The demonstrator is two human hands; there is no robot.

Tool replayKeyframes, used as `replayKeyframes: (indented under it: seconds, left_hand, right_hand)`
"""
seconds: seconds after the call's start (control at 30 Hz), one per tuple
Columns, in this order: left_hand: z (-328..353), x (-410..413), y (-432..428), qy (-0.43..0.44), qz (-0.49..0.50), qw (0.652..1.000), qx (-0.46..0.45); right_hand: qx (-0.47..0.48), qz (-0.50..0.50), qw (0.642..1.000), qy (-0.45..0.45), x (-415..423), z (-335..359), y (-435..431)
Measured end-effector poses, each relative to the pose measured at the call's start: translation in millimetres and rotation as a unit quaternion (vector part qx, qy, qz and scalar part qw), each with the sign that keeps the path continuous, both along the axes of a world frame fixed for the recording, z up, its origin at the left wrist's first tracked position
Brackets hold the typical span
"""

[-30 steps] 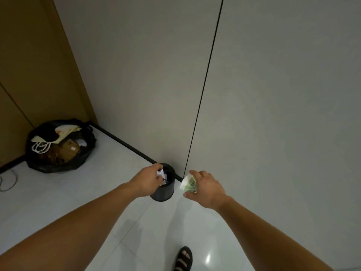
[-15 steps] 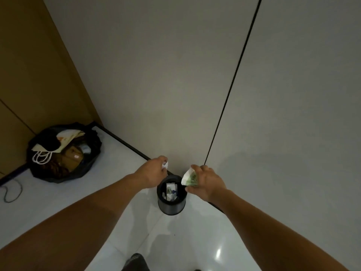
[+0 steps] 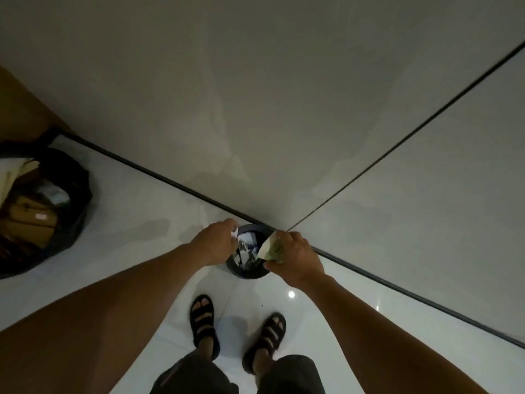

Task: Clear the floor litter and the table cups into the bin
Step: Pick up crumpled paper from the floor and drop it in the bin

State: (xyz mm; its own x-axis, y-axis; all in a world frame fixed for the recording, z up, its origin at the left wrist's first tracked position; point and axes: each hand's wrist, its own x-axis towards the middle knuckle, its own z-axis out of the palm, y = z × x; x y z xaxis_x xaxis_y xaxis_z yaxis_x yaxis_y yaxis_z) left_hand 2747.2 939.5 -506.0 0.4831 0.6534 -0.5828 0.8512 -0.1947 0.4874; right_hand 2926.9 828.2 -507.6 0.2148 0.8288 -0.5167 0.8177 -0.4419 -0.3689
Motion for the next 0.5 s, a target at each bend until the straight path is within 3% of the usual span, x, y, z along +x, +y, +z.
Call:
replayKeyframes:
  seconds: [0.27, 0.5]
  left_hand:
    - [-207.8, 30.7, 14.5, 0.047, -0.052, 0.995, -0.069]
    - [-350.2, 56.4, 21.6, 0.06, -0.088, 0.993, -0.05]
  right_hand:
    - [-0.069, 0.0, 0.998, -0.005, 6.7, -225.6, 28.7]
    - [-0.041, -0.019, 0.999, -0.028, 15.4, -376.2, 37.5]
